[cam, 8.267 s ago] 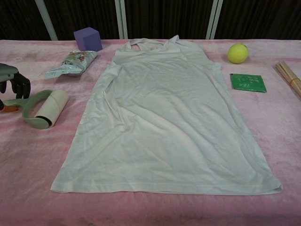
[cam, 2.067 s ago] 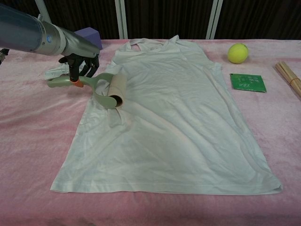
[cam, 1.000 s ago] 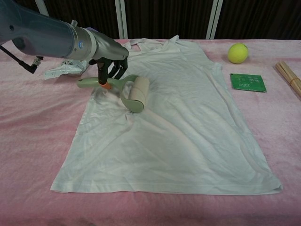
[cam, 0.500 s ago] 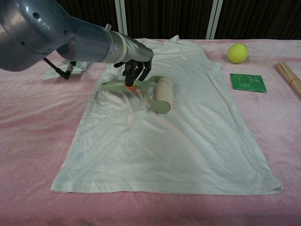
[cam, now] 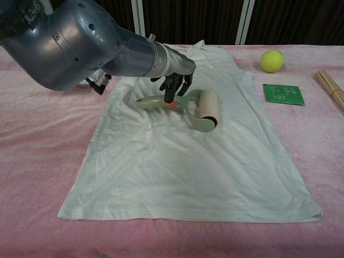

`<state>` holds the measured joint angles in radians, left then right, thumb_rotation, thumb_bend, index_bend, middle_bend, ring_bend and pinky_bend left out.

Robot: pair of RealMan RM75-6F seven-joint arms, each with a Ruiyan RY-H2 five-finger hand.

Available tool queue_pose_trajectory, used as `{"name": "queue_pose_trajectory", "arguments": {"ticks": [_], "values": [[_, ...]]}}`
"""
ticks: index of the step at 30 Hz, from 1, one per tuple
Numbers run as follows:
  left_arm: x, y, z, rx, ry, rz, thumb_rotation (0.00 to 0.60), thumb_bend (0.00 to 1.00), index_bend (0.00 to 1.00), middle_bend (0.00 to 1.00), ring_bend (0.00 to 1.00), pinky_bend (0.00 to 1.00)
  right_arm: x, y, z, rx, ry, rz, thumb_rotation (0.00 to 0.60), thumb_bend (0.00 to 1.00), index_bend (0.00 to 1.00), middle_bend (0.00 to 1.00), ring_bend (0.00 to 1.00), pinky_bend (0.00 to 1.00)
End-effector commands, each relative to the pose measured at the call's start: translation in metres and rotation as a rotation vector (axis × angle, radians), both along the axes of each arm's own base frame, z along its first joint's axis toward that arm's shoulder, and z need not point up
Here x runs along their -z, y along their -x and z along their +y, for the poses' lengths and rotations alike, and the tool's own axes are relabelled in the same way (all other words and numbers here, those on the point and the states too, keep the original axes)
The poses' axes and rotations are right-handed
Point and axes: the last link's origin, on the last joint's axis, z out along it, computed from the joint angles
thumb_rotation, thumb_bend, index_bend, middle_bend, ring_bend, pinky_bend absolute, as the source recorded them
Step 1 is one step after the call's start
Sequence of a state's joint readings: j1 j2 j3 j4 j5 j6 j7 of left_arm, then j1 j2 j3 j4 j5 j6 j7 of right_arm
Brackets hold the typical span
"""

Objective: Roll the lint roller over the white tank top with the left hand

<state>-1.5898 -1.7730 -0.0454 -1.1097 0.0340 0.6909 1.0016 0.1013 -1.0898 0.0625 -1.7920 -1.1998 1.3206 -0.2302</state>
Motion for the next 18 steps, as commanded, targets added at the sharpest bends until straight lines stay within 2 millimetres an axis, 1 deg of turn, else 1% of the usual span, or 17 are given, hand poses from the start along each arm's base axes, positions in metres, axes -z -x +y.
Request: {"name": "queue_pose_trajectory", "arguments": {"ticks": [1,7,16,18], "values": [[0.005,-0.003,0.0,0.003,0.008,-0.002,0.6,0.58,0.75,0.72,0.55,0.72,0.0,0.0,0.0,0.002,-0.001,0.0,0.6,0.28,0.3,0.03,0.16,0.2],[0.0,0.004,0.002,0.011,0.001,0.033,0.6,0.58,0.75,0.72,0.55,0.72,0.001,0.0,0.0,0.002,-0.004,-0.002,0.6,0.28,0.3,0.03,0.16,0.2],[-0.02,0.023,0.006,-0.001,-0.019,0.106,0.6,0.59,0.75,0.72,0.55,0.72,0.001,0.0,0.0,0.005,-0.004,-0.004,0.6,0.28,0.3,0.03,0.16,0.2],[-0.029,0.03,0.007,-0.005,-0.024,0.138,0.6,0.59,0.75,0.72,0.55,0.72,0.001,0.0,0.0,0.007,-0.004,-0.007,0.6,0.28,0.3,0.03,0.16,0.2]]}}
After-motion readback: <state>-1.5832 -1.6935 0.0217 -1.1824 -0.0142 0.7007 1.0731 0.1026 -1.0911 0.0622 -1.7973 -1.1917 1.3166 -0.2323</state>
